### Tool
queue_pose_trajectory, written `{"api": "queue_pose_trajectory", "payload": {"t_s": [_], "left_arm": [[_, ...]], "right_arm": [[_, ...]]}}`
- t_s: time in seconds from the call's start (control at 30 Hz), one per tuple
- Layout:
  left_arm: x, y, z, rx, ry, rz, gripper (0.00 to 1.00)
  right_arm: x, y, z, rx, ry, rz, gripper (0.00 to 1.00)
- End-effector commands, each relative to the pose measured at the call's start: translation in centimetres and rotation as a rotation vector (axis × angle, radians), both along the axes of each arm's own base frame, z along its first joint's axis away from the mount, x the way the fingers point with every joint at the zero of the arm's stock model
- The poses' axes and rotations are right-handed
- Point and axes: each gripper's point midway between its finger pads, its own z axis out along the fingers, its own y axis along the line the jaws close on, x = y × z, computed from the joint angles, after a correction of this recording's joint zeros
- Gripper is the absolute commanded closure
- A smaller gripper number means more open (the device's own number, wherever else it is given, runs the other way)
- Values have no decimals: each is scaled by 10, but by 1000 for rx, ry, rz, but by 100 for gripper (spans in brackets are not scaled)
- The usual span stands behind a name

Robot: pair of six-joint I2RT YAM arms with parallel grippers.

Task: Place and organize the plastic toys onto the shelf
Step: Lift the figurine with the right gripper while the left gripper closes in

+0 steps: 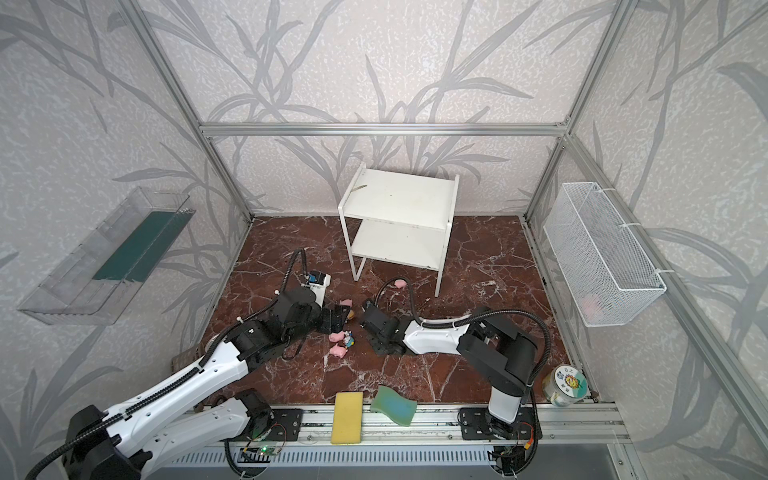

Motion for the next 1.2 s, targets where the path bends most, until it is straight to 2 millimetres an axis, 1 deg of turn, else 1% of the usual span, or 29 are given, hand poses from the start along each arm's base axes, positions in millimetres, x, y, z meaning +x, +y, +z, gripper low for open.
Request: {"api": "queue_pose_trajectory", "payload": {"t_s": [0.0,0.1,0.17,0.33,0.53,0.67,0.8,0.9,1.0,1.07,1.17], "left_arm": [[-4,-4,-2,-30,11,-20,18],[-6,-12,-5,-48,26,-54,19],[-8,-21,-8,-66,47,-92,20],[-17,-51,-16,-136,108,-234,23],[-32,-78,-21,-216,175,-363,32],[-41,-92,-19,-269,202,-432,37],[-45,-102,-24,-304,237,-466,45],[-47,-107,-25,-330,248,-482,53],[-47,-108,-26,-333,251,-482,57],[-48,-108,-27,-333,254,-485,62],[-49,-110,-28,-339,265,-490,63]], "right_arm": [[-4,1,15,215,55,62,79],[-10,-5,25,266,65,105,80],[-14,-7,29,282,66,129,80],[-26,-11,43,383,95,174,80],[-41,-8,71,515,90,234,80],[-46,-6,83,580,114,260,80],[-51,-1,95,635,121,290,80],[-52,0,98,646,121,293,80],[-53,0,101,656,120,294,80],[-52,-1,103,659,113,292,80],[-52,-1,105,663,107,292,80]]}}
